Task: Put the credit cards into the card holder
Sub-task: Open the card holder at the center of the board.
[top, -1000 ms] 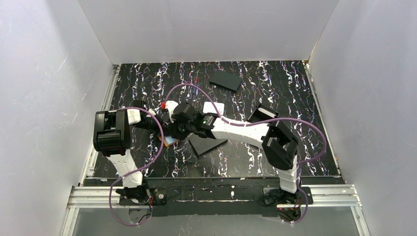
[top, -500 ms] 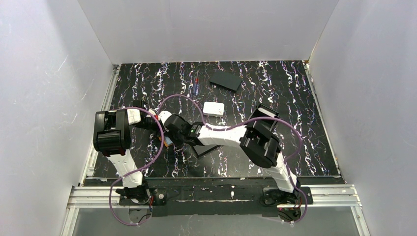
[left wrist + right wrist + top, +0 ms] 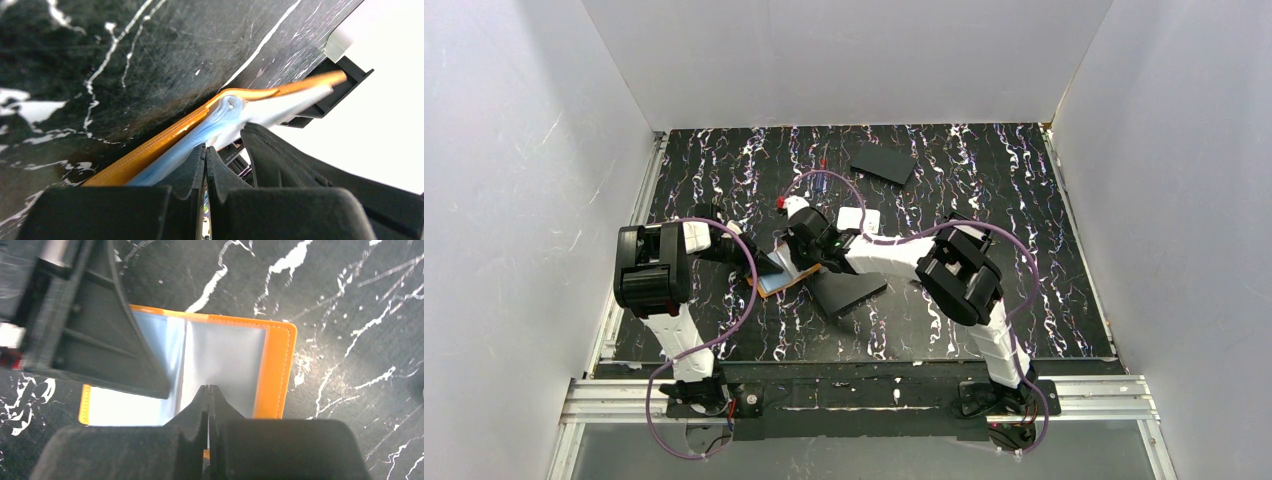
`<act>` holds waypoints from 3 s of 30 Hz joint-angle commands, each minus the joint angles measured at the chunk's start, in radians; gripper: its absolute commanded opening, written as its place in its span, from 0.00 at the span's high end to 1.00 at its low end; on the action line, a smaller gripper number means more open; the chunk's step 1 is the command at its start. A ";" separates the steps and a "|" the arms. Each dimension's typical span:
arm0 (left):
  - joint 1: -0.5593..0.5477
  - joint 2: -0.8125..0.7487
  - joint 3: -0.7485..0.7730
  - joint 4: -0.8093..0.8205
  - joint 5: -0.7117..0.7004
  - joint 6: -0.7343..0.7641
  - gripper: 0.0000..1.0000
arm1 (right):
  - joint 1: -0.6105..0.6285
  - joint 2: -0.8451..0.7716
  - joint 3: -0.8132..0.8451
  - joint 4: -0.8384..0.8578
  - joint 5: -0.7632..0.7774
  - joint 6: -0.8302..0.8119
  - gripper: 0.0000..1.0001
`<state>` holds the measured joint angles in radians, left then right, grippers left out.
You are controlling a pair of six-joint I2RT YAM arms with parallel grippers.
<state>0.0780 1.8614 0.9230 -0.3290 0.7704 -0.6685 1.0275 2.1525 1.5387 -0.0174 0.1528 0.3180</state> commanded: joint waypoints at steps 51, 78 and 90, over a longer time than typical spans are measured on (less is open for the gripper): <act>0.051 -0.039 -0.019 -0.295 -0.312 0.117 1.00 | -0.213 0.011 -0.263 0.208 -0.499 0.273 0.99; 0.043 -0.205 0.016 -0.150 0.001 0.120 1.00 | -0.176 -0.048 -0.021 0.065 -0.596 0.232 0.84; 0.019 -0.257 0.020 -0.147 0.009 0.099 1.00 | -0.159 -0.085 -0.010 0.056 -0.599 0.225 0.72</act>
<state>0.1081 1.6588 0.9249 -0.4675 0.7498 -0.5625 0.8593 2.1414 1.4796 0.0456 -0.4297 0.5617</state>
